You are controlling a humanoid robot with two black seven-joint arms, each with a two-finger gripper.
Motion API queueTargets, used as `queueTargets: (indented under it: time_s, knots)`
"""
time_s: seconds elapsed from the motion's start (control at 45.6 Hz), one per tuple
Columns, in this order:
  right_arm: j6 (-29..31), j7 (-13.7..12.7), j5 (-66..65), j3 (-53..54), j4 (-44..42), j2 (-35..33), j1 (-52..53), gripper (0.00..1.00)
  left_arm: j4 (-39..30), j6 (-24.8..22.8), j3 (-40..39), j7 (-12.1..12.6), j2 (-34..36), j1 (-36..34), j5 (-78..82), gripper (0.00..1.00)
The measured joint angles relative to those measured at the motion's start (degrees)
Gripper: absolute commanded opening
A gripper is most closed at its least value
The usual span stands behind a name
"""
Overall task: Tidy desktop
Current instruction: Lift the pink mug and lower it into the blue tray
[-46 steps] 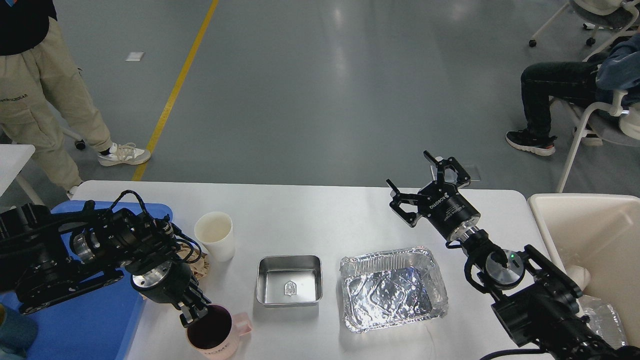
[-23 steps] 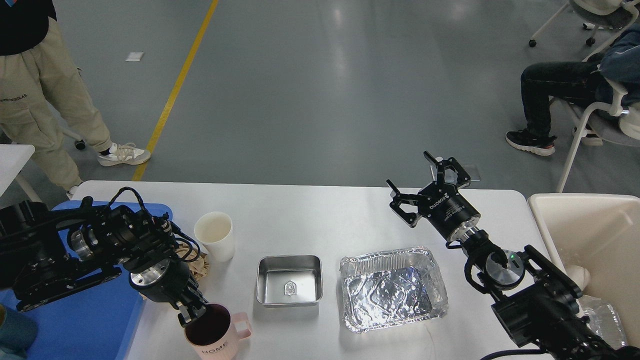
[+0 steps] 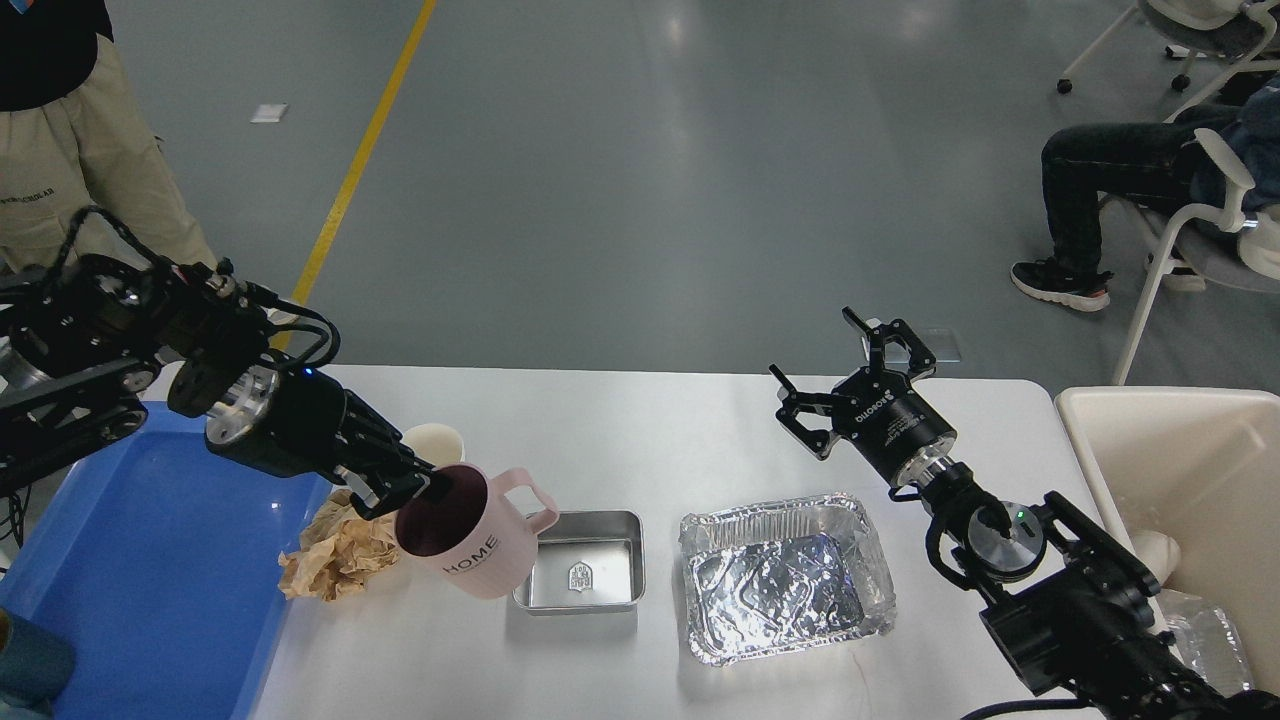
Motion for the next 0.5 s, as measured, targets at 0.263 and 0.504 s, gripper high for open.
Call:
queueTargets:
  time_s: [0.263,0.504]
  knots:
    - [-0.1,0.0,0.0,0.0,0.2,-0.2,0.0,1.00,-7.5,-2.7,-4.0,-2.1,12.9,-0.1,-3.3,0.04]
    - [-0.1,0.0,0.0,0.0,0.2,-0.4,0.0,1.00,-8.1,-2.2,-4.2,-3.9,24.7,-0.4,-3.4,0.04]
